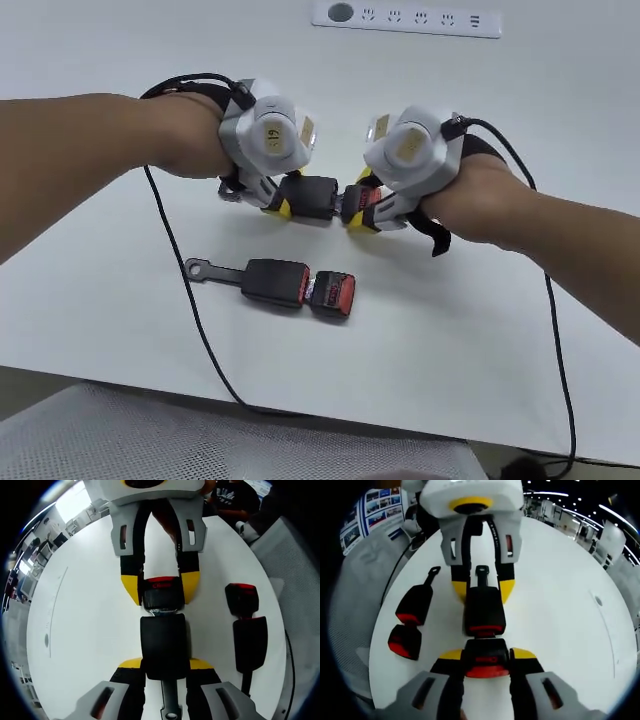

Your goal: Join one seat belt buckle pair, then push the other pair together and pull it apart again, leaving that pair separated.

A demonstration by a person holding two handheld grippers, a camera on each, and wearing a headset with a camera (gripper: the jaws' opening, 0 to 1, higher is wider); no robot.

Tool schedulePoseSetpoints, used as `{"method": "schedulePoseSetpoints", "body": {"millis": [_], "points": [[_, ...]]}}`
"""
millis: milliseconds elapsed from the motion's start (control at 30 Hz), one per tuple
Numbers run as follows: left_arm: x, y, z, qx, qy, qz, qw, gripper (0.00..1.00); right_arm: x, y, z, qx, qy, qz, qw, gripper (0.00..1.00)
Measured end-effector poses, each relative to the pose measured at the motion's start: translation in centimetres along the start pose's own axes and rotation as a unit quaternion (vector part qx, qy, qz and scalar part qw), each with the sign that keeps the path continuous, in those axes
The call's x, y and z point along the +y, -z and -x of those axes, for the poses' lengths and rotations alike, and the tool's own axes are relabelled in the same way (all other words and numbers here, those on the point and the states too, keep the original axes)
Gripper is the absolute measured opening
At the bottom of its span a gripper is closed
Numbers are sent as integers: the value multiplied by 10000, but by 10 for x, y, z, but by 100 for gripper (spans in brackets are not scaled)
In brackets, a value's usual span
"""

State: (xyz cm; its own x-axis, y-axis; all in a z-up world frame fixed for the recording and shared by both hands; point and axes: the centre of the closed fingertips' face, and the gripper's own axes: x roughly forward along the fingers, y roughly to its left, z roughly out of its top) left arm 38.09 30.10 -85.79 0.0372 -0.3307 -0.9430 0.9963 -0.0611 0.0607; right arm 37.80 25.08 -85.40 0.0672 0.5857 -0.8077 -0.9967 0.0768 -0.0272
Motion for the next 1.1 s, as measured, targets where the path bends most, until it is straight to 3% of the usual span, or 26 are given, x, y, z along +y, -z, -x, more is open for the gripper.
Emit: {"method": "schedulePoseSetpoints", "body": {"millis": [567,800,967,1100], "points": [[1,2,-1,-54,-15,44,10000,31,2,1,1,31,39,60,10000,35],[1,2,-1,-8,-19,58,10000,31,2,13,10,122,45,89,9999,35],[0,2,0,-24,-73,79,9999,31,3,15,12,16,4,131,9999,35],[-1,0,0,-67,-97,156,9998,31,5,28,20,68,-36,139,9999,36]]}}
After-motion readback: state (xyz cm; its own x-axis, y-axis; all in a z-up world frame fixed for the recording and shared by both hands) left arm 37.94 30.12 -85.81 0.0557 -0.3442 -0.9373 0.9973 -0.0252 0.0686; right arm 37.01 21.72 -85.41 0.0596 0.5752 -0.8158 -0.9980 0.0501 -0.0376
